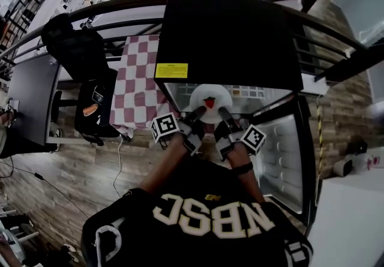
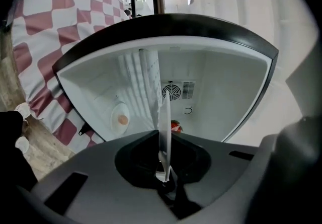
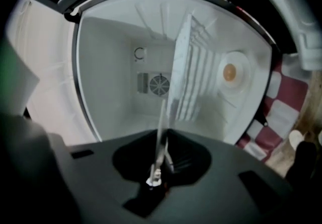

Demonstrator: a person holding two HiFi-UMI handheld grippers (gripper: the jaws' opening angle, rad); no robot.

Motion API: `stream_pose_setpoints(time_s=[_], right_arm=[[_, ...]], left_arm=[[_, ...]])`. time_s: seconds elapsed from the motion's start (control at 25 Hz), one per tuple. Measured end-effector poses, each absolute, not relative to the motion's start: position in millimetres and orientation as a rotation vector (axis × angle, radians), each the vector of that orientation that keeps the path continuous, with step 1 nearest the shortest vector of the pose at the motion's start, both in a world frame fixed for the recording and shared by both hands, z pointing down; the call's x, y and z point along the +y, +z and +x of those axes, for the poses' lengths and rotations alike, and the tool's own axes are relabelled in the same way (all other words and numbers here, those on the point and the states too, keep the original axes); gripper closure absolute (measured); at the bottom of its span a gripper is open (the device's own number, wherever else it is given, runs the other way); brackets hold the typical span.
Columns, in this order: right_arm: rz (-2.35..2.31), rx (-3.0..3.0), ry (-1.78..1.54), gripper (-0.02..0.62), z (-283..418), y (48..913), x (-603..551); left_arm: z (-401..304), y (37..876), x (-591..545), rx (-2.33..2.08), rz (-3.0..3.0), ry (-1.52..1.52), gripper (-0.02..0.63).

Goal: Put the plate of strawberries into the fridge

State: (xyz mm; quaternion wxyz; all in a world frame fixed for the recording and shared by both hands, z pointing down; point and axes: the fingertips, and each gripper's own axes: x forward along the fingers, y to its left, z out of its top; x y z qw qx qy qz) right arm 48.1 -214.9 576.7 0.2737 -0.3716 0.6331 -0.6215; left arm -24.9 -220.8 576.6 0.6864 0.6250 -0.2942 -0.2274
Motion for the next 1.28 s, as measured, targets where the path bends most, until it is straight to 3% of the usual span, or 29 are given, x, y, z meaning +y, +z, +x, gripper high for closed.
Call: stream_pose_setpoints(time_s=[1.0,1.28], right_arm=[[-1.048,1.588,-1.588,0.529,75,585,-262],[-1.039,1.667,-1.535,0.440,74,576,-261]], left_arm=[[-20,591,-269,-0.741,1.425,-0.502,0.568],[-21,583,-268,-0.792,1.477,-0.471,0.470]])
